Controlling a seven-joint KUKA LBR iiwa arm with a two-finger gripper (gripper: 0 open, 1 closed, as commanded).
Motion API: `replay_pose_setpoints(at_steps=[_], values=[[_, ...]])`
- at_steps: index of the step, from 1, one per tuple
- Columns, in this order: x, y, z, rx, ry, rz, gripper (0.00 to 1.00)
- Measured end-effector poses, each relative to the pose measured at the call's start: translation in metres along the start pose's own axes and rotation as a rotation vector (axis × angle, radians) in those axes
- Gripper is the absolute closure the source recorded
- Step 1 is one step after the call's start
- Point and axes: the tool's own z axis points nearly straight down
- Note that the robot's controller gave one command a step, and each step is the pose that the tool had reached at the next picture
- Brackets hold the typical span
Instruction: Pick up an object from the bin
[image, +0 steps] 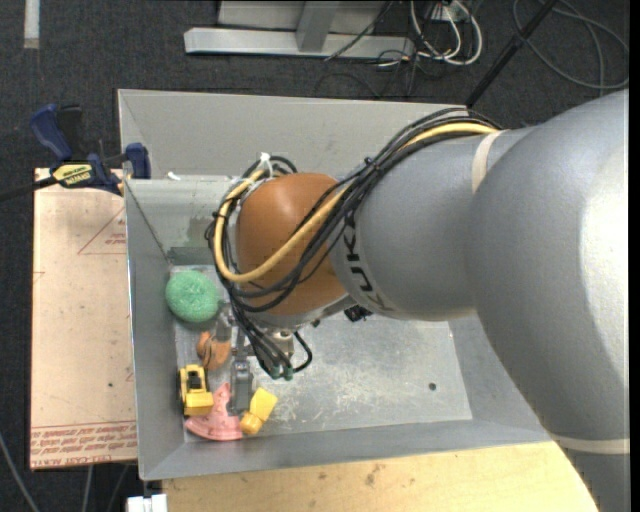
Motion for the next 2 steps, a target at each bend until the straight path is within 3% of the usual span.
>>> replay_pose_setpoints(at_steps=[1, 2], values=[[-0.002, -0.001, -0.004, -0.001, -0.006, 0.004, 0.00], [0.015, -0.004, 0.030, -0.002, -0.012, -0.054, 0.00]])
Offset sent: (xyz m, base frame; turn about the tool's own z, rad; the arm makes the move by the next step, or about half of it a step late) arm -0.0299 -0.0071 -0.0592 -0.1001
